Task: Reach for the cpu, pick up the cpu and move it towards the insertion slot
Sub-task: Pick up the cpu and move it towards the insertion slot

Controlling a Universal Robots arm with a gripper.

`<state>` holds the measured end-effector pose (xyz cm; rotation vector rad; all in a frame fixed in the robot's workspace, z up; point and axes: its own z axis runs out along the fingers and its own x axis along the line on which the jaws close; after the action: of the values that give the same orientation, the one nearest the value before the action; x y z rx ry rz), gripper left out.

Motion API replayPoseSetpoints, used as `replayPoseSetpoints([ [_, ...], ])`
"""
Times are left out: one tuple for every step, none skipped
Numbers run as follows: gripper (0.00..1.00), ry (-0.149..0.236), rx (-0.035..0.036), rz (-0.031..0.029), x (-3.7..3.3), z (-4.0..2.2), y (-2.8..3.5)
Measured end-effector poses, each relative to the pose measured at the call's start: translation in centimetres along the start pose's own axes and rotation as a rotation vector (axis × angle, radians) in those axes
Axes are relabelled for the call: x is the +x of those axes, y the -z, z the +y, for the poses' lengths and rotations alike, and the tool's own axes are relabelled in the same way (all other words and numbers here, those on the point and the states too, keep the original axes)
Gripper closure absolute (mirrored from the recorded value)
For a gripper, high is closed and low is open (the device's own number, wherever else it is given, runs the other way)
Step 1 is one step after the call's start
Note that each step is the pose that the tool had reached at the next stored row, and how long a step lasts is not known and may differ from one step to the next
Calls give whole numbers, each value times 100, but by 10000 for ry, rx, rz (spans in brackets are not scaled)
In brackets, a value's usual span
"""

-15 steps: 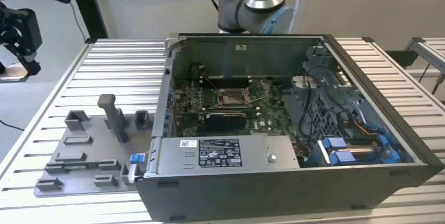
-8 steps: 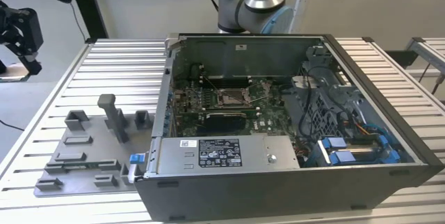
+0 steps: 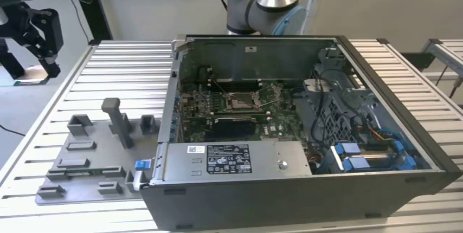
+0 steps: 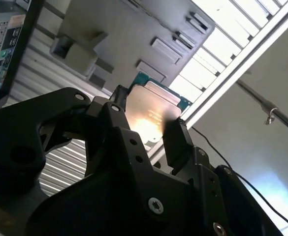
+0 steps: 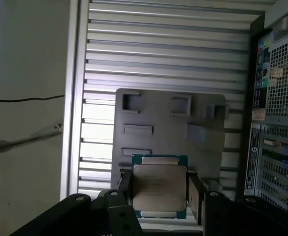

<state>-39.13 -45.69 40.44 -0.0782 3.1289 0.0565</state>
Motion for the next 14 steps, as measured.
replayPoseSetpoints([
  [100,-1,0,0,-46,-2,-1],
  [100,-2,0,0,-90,-4,-1],
  [100,-1,-1,-1,-138,-7,-2],
  [100,-1,-1,0,-183,-9,-2],
  [100,0,0,1,-230,-11,-2],
  [100,0,-1,0,-273,-14,-3],
  [100,0,0,0,-318,-16,-4],
  [100,-1,0,0,-367,-18,-4],
  [100,-1,0,0,-409,-20,-4],
  [100,-1,0,0,-457,-23,-5],
  [100,0,0,0,-500,-25,-6],
  [100,0,0,0,-548,-27,-6],
  [100,0,1,1,-594,-30,-6],
  [100,-1,0,0,-639,-32,-7],
])
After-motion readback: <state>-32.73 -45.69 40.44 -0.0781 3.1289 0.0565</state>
